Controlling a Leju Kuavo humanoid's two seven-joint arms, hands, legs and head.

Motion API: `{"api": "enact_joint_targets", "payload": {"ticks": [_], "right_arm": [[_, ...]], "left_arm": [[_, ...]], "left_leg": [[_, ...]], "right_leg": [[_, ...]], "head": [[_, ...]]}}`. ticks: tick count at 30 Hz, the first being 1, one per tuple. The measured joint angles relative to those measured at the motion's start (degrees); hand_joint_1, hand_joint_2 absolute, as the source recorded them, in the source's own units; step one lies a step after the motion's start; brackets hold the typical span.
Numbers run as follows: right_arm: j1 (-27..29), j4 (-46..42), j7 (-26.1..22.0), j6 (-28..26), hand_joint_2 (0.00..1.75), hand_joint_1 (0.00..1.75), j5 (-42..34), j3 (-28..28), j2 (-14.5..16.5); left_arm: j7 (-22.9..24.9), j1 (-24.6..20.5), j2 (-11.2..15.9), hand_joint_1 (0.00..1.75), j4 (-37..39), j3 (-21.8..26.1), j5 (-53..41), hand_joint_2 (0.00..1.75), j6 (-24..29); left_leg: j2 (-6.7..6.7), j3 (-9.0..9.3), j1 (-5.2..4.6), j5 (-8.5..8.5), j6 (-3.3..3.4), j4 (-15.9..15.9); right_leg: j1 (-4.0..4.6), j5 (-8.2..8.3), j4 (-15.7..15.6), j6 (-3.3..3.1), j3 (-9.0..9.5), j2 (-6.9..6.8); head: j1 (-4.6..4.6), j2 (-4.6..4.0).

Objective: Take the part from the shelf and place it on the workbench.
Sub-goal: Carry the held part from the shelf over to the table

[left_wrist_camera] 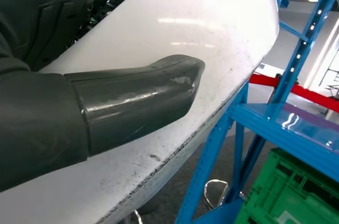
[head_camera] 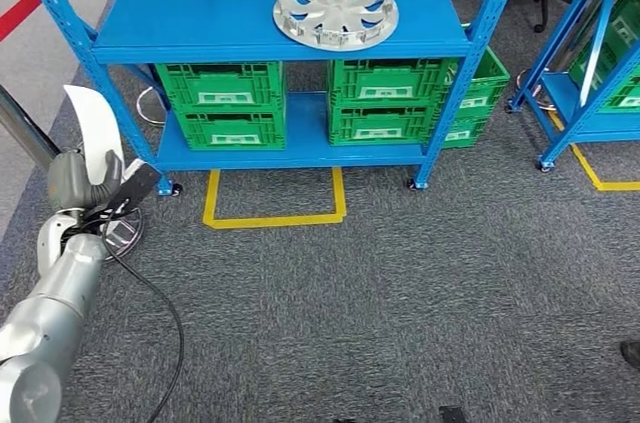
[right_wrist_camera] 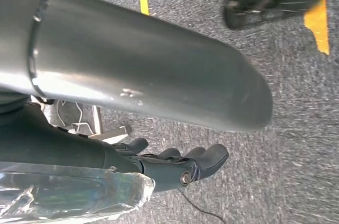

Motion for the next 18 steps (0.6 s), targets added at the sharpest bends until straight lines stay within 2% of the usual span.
{"api": "enact_joint_targets", "payload": {"ticks": [1,2,3,4,5,6,7,9,10,11,12,13,14,15,16,17,18], "right_arm": [[-0.03,0.00,0.00,0.00,0.00,0.00,-0.01,0.00,0.00],[-0.07,-0.01,0.00,0.00,0.00,0.00,-0.01,-0.01,-0.01],[-0.14,-0.01,0.00,0.00,0.00,0.00,-0.02,-0.01,-0.04],[-0.26,-0.02,0.00,0.00,0.00,0.00,-0.02,-0.01,-0.13],[-0.39,-0.02,0.00,0.00,0.00,0.00,-0.02,0.00,-0.21],[-0.50,-0.02,0.00,0.00,0.00,0.00,-0.02,0.01,-0.28],[-0.56,-0.02,0.00,0.00,0.00,0.00,-0.03,0.01,-0.33],[-0.50,0.00,0.03,0.01,0.00,0.00,-0.09,0.00,-0.27],[-0.51,0.01,0.04,0.03,0.00,0.00,-0.13,-0.01,-0.25],[-0.55,0.02,0.06,0.04,0.00,0.00,-0.17,-0.01,-0.24],[-0.61,0.02,0.06,0.06,0.00,0.00,-0.21,-0.02,-0.25],[-0.63,0.01,0.05,0.07,0.00,0.00,-0.23,-0.02,-0.28],[-0.62,0.01,0.05,0.07,0.00,0.00,-0.26,-0.02,-0.28],[-0.61,0.00,0.04,0.07,0.00,0.00,-0.27,-0.02,-0.28],[-0.60,0.00,0.04,0.07,0.00,0.00,-0.28,-0.02,-0.28],[-0.60,0.00,0.04,0.07,0.00,0.00,-0.28,-0.02,-0.28],[-0.62,0.00,0.04,0.07,0.00,0.00,-0.29,-0.02,-0.27]], "left_arm": [[0.02,0.04,0.02,1.75,0.00,0.01,0.02,1.75,-0.02],[0.05,0.08,0.04,1.75,0.00,0.01,0.09,1.75,-0.04],[0.08,0.10,0.08,1.75,0.00,0.02,0.18,1.75,-0.06],[0.11,0.08,0.12,1.75,0.00,0.02,0.28,1.75,-0.07],[0.13,0.03,0.21,1.75,0.00,0.03,0.39,1.75,-0.08],[0.14,-0.04,0.30,1.75,0.00,0.04,0.45,1.75,-0.08],[0.15,-0.09,0.37,1.75,0.00,0.06,0.50,1.75,-0.09],[0.16,-0.06,0.47,1.75,0.00,0.13,0.63,1.75,-0.13],[0.16,-0.02,0.52,1.75,0.00,0.17,0.70,1.75,-0.15],[0.16,0.01,0.62,1.75,0.00,0.22,0.77,1.75,-0.17],[0.16,0.00,0.74,1.75,0.00,0.27,0.82,1.75,-0.20],[0.18,0.01,0.86,1.75,0.00,0.29,0.84,1.75,-0.23],[0.20,0.06,0.93,1.75,0.00,0.31,0.86,1.75,-0.26],[0.22,0.15,0.96,1.75,0.00,0.31,0.86,1.75,-0.31],[0.25,0.23,0.97,1.75,0.00,0.31,0.87,1.75,-0.34],[0.27,0.28,0.99,1.75,0.00,0.31,0.88,1.75,-0.38],[0.29,0.28,1.02,1.75,0.00,0.31,0.90,1.75,-0.40]], "left_leg": [[0.00,-0.59,-0.21,0.45,0.06,0.07],[-0.02,-1.21,-0.42,0.92,0.09,0.15],[-0.05,-1.74,-0.58,1.38,0.06,0.21],[-0.06,-2.24,-0.76,1.83,-0.05,0.26],[-0.05,-2.68,-0.86,2.34,-0.21,0.31],[-0.01,-2.99,-0.87,2.87,-0.42,0.30],[0.04,-3.26,-0.83,3.43,-0.69,0.25],[0.03,-3.68,-0.68,4.16,-1.27,0.05],[-0.02,-4.03,-0.63,3.35,-1.63,0.38],[-0.08,-4.53,-0.54,1.40,-2.01,1.66],[-0.11,-5.23,-0.35,-1.54,-2.37,4.17],[-0.11,-6.02,-0.18,-4.67,-2.73,7.81],[-0.10,-6.70,0.00,-7.04,-3.01,11.85],[-0.10,-7.03,0.13,-8.02,-3.23,15.18],[-0.10,-6.76,0.24,-7.60,-3.37,17.11],[-0.10,-5.69,0.32,-6.15,-3.43,17.18],[-0.11,-3.64,0.39,-4.55,-3.39,15.32]], "right_leg": [[0.08,0.73,0.53,-0.17,0.65,0.00],[0.22,2.39,-0.92,-0.48,2.28,0.01],[0.41,4.16,-4.18,-0.91,4.75,0.02],[0.63,5.02,-8.32,-1.44,7.65,0.02],[0.82,5.27,-12.40,-1.88,10.26,0.02],[0.99,4.98,-15.21,-2.18,11.90,0.07],[1.15,4.60,-16.67,-2.37,12.59,0.10],[1.13,5.46,-17.19,-2.75,11.84,0.07],[1.03,6.11,-17.31,-3.13,11.35,0.00],[0.88,6.88,-17.45,-3.54,10.73,-0.08],[0.79,7.60,-17.49,-3.86,10.21,-0.12],[0.81,8.28,-17.44,-4.05,9.36,-0.11],[0.83,8.94,-17.32,-4.08,8.52,-0.12],[0.84,9.54,-17.15,-4.03,7.65,-0.12],[0.83,10.12,-16.91,-3.98,6.73,-0.13],[0.83,10.67,-16.61,-3.93,5.75,-0.14],[0.82,11.22,-16.28,-3.83,4.80,-0.14]], "head": [[0.00,0.00],[0.02,0.00],[0.01,0.00],[-0.02,0.00],[-0.05,0.00],[-0.06,0.00],[-0.08,0.00],[0.00,0.00],[-0.02,0.00],[-0.07,0.00],[-0.14,0.00],[-0.24,0.00],[-0.28,0.00],[-0.30,0.00],[-0.30,0.00],[-0.30,0.00],[-0.31,0.00]]}}
